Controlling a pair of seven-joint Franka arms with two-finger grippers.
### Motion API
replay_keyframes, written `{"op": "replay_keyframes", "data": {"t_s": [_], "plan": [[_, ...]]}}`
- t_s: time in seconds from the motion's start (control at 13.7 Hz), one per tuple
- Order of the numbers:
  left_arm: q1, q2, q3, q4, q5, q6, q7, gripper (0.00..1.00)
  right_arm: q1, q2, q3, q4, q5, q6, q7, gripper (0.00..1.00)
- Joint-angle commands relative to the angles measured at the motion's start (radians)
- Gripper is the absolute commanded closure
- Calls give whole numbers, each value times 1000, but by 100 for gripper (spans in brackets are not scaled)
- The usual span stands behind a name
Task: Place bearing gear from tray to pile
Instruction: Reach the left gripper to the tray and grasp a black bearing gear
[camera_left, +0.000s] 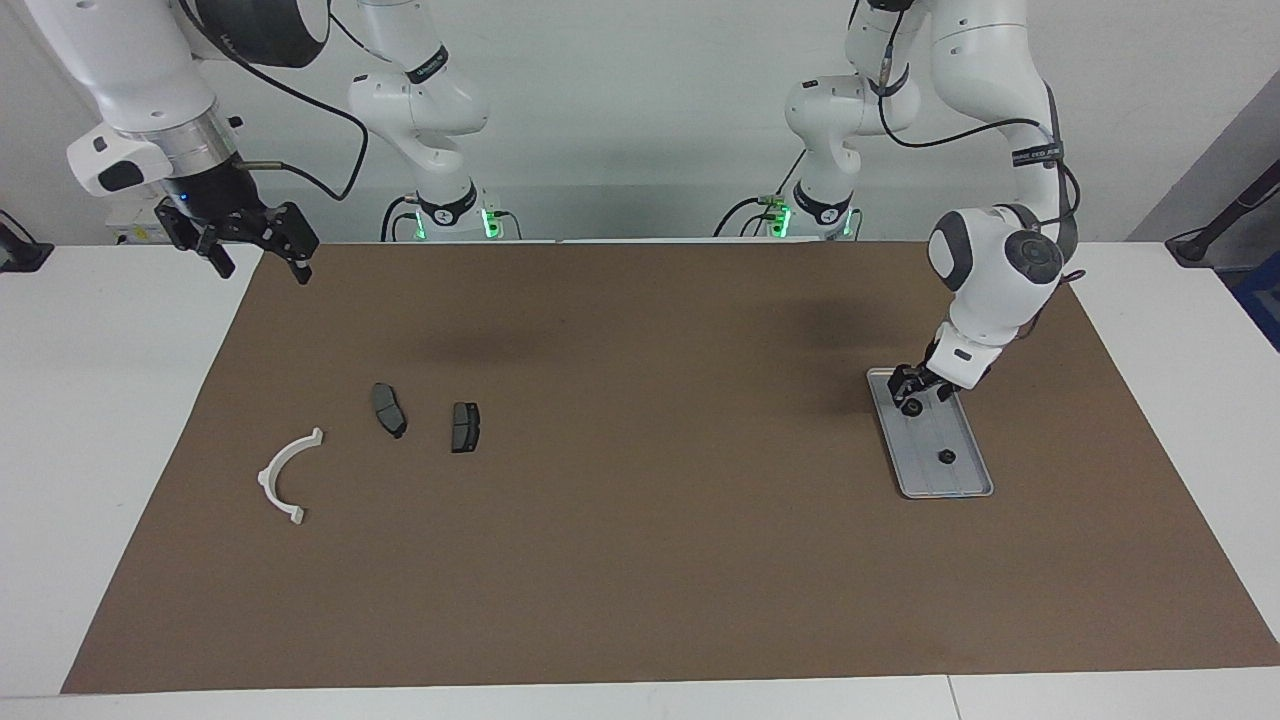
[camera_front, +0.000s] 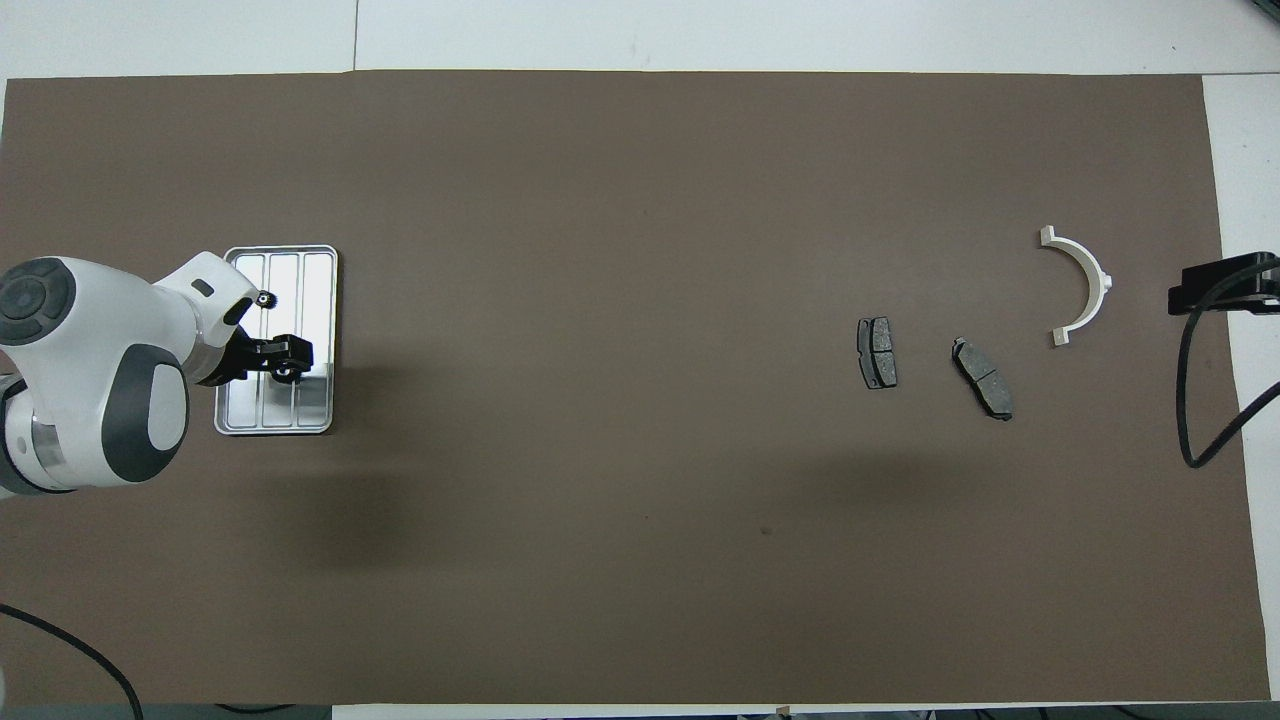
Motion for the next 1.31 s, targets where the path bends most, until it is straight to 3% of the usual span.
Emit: {"op": "replay_keyframes", "data": {"t_s": [0.0,0.51,1.02,1.24], "plan": [[5,7,-2,-15,16,32,-7,21,-12,-16,4,-24,17,18,-7,0],[5,24,-2,-16,16,44,-8,42,-3,-21,6,-40,16,21,-17,0],[5,24,-2,-18,16,46,-7,50,-13,-16,6,-32,28,21,4,0],[4,24,-2,-22,16,47,-2,63,-13,-21,6,-37,27,23,-1,0]]}}
